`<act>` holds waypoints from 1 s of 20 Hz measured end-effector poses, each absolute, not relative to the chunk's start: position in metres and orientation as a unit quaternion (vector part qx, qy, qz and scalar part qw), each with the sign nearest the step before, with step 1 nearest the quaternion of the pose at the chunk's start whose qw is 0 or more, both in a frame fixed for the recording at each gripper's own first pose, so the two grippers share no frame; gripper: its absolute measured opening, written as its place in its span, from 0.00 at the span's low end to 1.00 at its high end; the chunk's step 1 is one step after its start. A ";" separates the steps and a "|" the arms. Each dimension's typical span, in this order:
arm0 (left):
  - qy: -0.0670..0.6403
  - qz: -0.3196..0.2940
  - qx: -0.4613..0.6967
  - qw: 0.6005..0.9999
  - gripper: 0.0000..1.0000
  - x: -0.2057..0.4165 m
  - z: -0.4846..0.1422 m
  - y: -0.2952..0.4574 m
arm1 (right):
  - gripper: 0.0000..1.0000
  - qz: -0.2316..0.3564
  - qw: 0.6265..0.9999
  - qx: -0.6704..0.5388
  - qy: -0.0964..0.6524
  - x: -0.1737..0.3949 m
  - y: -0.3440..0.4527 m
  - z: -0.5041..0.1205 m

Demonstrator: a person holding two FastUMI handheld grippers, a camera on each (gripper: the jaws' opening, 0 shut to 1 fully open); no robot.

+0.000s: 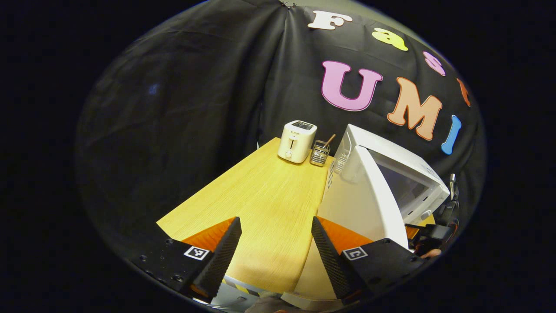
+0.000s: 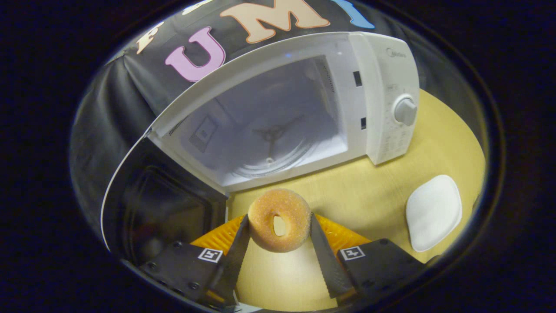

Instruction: Open the microwave oven with the left hand, put the food in, and close the microwave oven.

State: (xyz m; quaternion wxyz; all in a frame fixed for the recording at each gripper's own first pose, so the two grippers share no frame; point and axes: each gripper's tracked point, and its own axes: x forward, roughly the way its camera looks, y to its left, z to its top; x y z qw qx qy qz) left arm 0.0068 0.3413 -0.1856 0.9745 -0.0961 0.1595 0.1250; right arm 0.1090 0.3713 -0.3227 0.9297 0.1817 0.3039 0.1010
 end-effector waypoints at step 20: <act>0.192 0.116 -0.035 0.974 0.95 0.000 -0.190 0.357 | 0.75 0.007 0.964 0.211 0.162 0.253 0.393 -0.294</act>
